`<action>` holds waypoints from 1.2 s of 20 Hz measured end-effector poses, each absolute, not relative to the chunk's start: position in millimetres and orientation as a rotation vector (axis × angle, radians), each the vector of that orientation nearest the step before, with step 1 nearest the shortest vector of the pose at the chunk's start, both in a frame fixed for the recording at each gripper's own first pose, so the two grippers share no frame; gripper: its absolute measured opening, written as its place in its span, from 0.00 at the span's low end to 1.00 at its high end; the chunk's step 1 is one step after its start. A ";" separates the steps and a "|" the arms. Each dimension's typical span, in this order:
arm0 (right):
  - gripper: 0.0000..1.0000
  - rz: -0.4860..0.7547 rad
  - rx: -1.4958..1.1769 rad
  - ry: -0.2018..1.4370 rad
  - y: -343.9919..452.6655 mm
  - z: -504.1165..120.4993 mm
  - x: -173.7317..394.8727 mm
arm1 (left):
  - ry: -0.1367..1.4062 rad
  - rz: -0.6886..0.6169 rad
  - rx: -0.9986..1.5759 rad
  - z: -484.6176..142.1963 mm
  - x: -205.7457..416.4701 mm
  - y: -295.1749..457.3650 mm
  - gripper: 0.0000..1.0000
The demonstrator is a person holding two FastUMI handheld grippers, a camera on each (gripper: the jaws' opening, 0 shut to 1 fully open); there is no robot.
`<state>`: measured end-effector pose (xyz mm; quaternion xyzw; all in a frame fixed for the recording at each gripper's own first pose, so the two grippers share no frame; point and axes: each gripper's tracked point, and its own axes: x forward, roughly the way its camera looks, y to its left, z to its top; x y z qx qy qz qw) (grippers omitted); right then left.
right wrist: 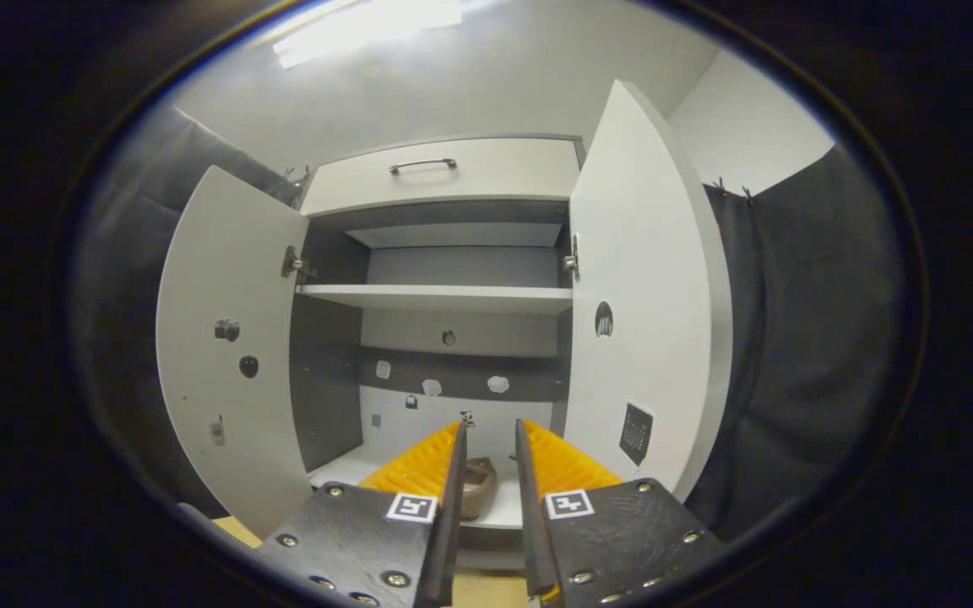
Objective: Grab one shoe with the right hand and put it into the shoe cabinet, grab the other shoe with the left hand and put it into the shoe cabinet; then close the right door with the right hand and the left door with the left hand.
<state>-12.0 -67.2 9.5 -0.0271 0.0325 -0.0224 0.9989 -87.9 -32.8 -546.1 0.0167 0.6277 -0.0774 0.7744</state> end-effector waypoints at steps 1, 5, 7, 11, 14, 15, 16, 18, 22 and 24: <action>0.32 -0.050 -0.055 0.067 -68.5 9.0 -13.7 | 1.380 -0.163 0.026 -555.2 -91.7 -34.2 0.62; 0.32 -0.074 -0.062 0.059 -74.9 10.3 -16.4 | 1.396 -0.150 0.029 -555.5 -91.5 -32.7 0.28; 0.32 -0.081 -0.052 0.057 -76.1 10.5 -17.6 | 1.393 -0.122 0.029 -556.0 -90.4 -30.8 0.19; 0.32 -0.082 -0.032 0.076 -76.7 3.0 -18.6 | 1.371 -0.129 0.031 -556.0 -88.6 -29.4 0.01; 0.32 -0.075 -0.028 0.087 -74.2 -0.3 -19.1 | 1.367 -0.129 0.051 -555.1 -86.6 -24.9 0.01; 0.32 -0.072 -0.029 0.090 -72.9 -0.9 -19.0 | 1.351 -0.130 0.057 -551.6 -84.2 -24.8 0.01; 0.32 -0.071 -0.031 0.092 -72.4 -1.5 -19.5 | 1.332 -0.131 0.067 -543.8 -81.6 -23.6 0.01; 0.32 -0.069 -0.031 0.094 -70.2 -3.6 -20.0 | 1.279 -0.142 0.070 -525.1 -73.3 -21.1 0.01; 0.33 -0.058 -0.025 0.099 -64.7 -6.3 -21.2 | 1.175 -0.166 0.020 -473.8 -64.2 -28.4 0.01; 0.32 -0.052 -0.019 0.096 -62.5 -5.5 -23.1 | 1.121 -0.173 -0.019 -448.0 -57.7 -25.7 0.01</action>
